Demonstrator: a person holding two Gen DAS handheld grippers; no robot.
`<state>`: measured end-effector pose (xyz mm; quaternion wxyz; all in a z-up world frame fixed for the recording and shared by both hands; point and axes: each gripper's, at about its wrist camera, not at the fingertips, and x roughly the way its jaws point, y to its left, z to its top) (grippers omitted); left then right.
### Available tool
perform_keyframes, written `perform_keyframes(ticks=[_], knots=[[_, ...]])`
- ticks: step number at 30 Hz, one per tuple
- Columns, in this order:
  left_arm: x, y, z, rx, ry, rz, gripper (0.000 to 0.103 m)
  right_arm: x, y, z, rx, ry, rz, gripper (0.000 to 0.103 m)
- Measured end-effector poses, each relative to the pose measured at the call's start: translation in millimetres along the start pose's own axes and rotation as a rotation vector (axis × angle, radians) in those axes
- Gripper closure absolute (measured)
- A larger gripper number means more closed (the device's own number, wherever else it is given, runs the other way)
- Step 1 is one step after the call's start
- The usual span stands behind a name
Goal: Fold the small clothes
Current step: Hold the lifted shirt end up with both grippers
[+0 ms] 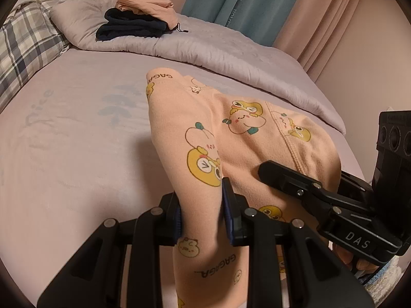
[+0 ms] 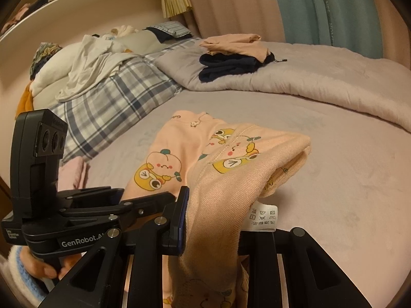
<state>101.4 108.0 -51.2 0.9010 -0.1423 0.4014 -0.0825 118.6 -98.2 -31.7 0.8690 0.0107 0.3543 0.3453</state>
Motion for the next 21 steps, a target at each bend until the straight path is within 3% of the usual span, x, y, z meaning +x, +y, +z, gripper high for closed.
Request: perform_keyframes(ticks=[21], knots=[[33, 10, 15, 0.019, 0.036, 0.026, 0.077, 27, -15, 9, 0.027, 0.024, -0.009, 0.076]])
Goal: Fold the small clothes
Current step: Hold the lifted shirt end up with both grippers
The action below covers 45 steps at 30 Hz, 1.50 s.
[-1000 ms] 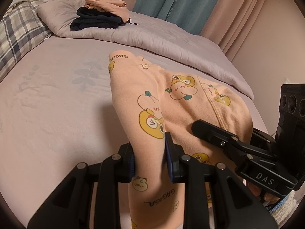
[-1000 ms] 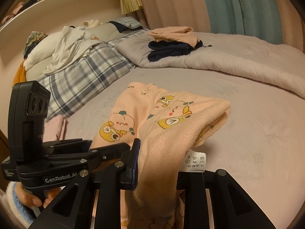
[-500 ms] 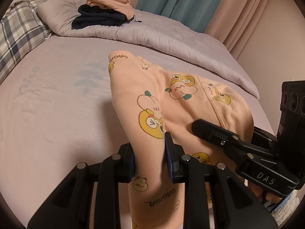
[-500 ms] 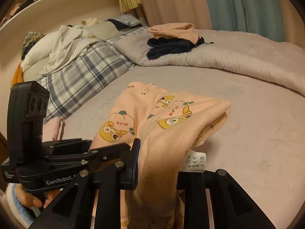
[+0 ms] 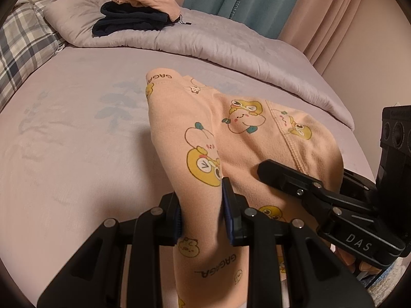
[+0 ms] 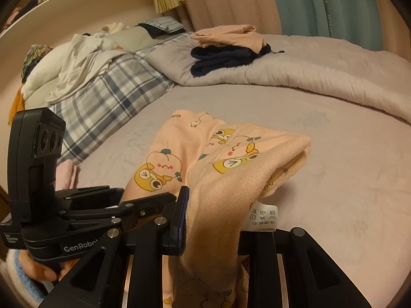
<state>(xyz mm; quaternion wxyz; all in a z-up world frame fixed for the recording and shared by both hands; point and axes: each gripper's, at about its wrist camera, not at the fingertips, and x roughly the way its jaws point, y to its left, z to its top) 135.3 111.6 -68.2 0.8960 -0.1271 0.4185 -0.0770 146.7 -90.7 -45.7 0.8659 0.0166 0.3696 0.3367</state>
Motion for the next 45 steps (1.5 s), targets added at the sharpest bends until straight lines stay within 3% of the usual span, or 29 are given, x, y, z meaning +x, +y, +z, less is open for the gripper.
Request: perform_keyframes(ticks=[45], knots=[[37, 3, 4, -0.01, 0.063, 0.024, 0.077, 28, -10, -2, 0.047, 0.057, -0.013, 0.076]])
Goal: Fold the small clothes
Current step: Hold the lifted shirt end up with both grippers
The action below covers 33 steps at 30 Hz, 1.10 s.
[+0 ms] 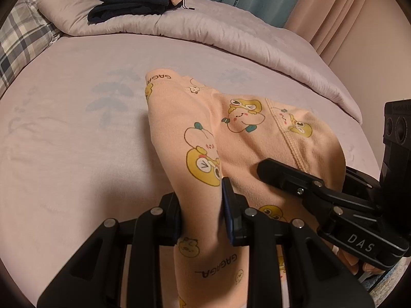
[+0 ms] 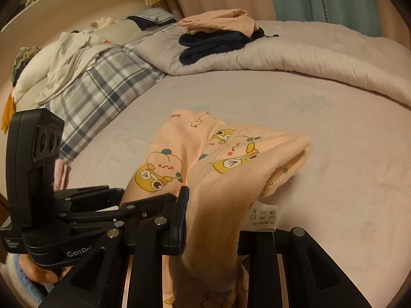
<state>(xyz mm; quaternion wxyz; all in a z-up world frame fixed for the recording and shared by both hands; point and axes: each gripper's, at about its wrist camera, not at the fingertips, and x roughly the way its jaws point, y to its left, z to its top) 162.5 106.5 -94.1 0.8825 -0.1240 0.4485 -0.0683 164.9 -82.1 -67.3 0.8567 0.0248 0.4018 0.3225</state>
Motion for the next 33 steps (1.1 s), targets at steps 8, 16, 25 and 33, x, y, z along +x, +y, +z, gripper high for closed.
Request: perform_keyframes(ticks=[8, 16, 25, 33], knots=[[7, 5, 2, -0.01, 0.012, 0.001, 0.077, 6, 0, 0, 0.007, 0.01, -0.003, 0.076], [17, 8, 1, -0.021, 0.03, 0.006, 0.077, 15, -2, -1, 0.018, 0.029, -0.005, 0.076], [23, 10, 0, -0.027, 0.044, 0.014, 0.077, 21, -3, -3, 0.028, 0.043, -0.004, 0.076], [28, 10, 0, -0.034, 0.057, 0.022, 0.077, 26, -6, -4, 0.04, 0.056, -0.006, 0.076]])
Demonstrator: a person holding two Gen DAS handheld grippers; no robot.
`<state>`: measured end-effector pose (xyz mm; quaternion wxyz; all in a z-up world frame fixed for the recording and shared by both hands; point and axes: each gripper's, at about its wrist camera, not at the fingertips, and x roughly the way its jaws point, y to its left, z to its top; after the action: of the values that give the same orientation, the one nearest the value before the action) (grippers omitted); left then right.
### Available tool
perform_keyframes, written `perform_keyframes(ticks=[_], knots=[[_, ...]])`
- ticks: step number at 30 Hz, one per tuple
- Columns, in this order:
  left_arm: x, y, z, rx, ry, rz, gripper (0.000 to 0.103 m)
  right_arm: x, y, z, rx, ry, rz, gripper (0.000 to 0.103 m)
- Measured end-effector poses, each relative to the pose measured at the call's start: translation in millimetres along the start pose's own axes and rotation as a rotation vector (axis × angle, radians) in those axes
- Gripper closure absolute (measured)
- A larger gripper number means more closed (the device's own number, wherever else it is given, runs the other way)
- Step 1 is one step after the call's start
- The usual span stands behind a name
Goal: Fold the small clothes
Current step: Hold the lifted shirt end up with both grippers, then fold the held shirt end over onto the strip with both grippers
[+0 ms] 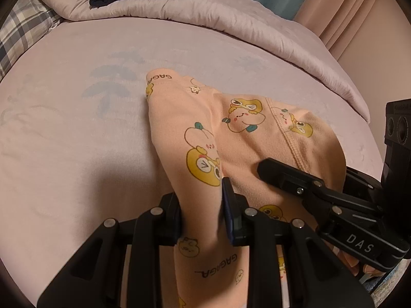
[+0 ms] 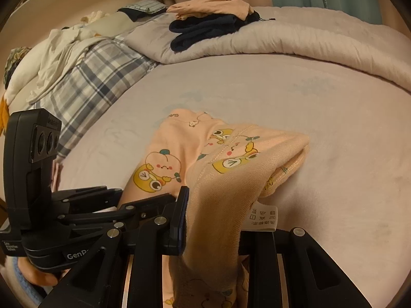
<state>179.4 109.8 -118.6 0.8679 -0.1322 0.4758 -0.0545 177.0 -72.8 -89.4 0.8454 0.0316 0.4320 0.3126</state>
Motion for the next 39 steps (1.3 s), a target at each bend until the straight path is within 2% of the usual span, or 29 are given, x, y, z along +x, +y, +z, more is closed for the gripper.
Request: perform_keyframes(ticks=[11, 20, 39], knots=[[9, 2, -2, -0.007, 0.012, 0.028, 0.072, 11, -14, -2, 0.065, 0.025, -0.002, 0.076], [10, 3, -5, -0.009, 0.013, 0.032, 0.069, 20, -49, -13, 0.239, 0.057, 0.067, 0.075], [9, 6, -9, -0.014, 0.015, 0.043, 0.064, 20, -53, -15, 0.253, 0.07, 0.073, 0.072]])
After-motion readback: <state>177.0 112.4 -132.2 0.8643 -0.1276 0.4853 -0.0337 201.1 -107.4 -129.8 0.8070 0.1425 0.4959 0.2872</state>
